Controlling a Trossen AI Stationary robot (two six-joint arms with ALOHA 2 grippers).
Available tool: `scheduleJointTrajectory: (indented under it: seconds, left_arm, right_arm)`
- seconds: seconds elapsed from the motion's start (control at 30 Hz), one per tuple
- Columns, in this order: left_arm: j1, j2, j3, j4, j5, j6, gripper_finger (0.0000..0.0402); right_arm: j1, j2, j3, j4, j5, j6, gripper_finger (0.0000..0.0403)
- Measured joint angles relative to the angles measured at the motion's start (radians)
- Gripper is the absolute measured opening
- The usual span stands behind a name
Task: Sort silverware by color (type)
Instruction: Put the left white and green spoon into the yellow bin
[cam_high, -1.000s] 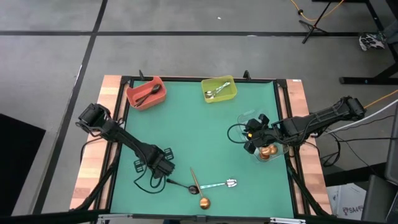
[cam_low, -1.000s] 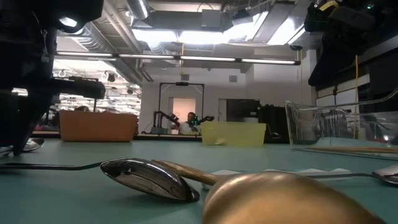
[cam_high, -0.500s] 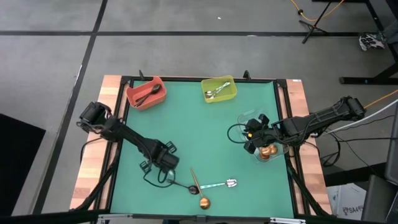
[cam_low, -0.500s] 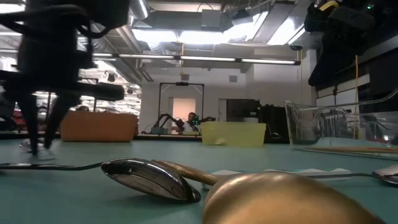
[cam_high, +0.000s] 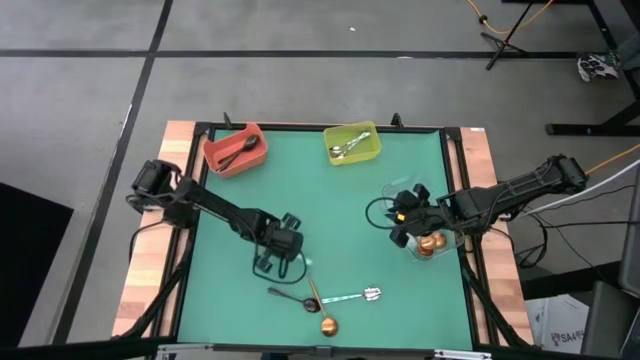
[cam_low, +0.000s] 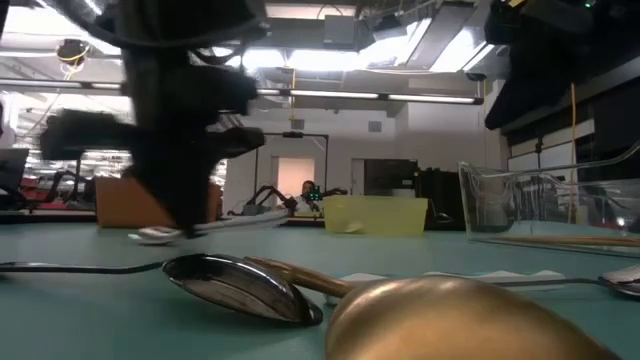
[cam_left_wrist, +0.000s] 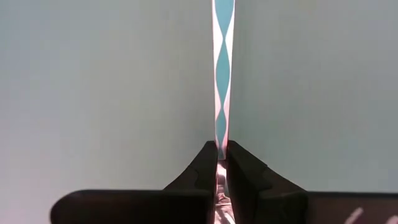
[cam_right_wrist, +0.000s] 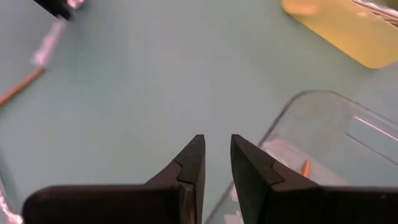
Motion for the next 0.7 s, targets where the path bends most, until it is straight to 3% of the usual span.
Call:
scheduleJointTrajectory:
  seconds: [0.33, 0.53, 0.7]
  left_arm:
    - [0.098, 0.001, 0.0, 0.271, -0.122, -0.121, 0.0015]
    - [0.153, 0.001, 0.0, 0.459, -0.213, -0.249, 0.0015]
    - [0.198, 0.001, 0.0, 0.605, -0.224, -0.367, 0.0015]
  right_arm:
    - [0.0, 0.0, 0.0, 0.085, 0.0, 0.001, 0.0067]
    - [0.0, 0.0, 0.0, 0.211, 0.011, 0.001, 0.0067]
    - [0.0, 0.0, 0.0, 0.337, 0.029, 0.001, 0.0067]
